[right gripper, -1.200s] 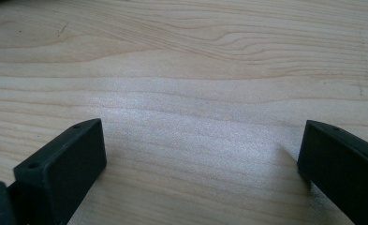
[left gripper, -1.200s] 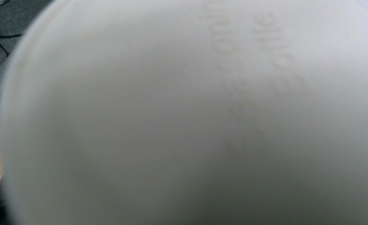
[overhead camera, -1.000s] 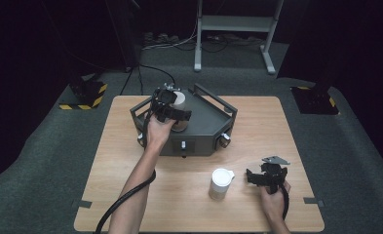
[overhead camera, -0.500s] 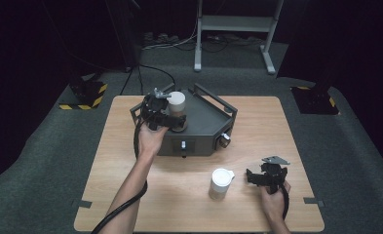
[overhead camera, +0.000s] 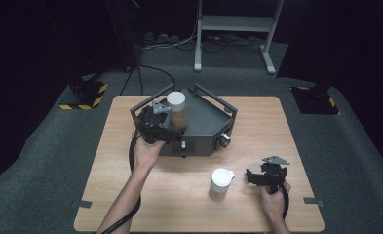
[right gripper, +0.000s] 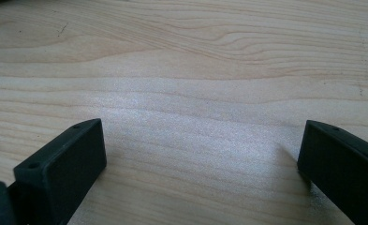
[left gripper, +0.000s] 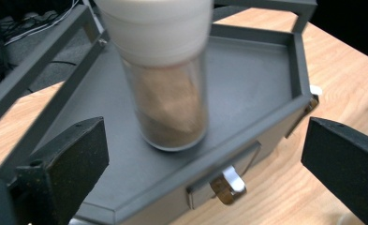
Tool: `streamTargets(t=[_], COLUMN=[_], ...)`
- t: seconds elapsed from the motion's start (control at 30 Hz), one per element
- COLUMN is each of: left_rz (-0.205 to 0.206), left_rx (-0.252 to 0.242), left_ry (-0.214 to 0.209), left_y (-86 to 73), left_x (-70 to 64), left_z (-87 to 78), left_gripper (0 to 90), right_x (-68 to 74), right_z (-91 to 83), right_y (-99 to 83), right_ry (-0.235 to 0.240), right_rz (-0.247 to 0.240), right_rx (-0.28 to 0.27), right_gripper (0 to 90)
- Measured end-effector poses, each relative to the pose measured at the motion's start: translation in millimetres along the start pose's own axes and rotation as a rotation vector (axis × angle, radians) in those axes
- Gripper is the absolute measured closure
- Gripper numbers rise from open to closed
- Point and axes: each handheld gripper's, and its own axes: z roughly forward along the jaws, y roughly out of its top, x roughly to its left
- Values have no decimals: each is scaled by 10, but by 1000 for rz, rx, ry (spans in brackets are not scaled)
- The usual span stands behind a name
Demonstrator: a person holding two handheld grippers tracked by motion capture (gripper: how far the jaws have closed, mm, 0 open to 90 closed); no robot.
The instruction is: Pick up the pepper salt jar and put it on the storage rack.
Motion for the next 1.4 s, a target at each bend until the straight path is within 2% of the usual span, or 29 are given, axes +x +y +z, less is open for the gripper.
streamTargets(t=[0.1,0.27,0.43,0.63,0.9,1.07,1.2,1.4], left_rz=[22,1,5,-11,-3,-15,-27,-47], left_rx=[6,-6,9,22,59,80,118,138], left_ry=[2,-17,-27,-40,-31,-30,-28,-40], left_y=[-107,-260,-376,-500,-616,-712,-819,-949], left_x=[-49,-30,-43,-51,-100,-83,-74,-43], left_z=[1,1,48,120,233,305,410,502], left_gripper=[11,13,13,14,17,21,27,37], right_x=[0,0,0,0,0,1,0,-1], right_z=[0,1,2,2,2,2,4,5], right_y=[0,1,3,4,4,4,8,9], right_ry=[0,0,0,0,0,0,1,2], right_rz=[0,0,0,1,1,3,2,2], right_rx=[0,0,1,1,1,1,2,2], right_gripper=[6,5,4,4,4,3,3,3])
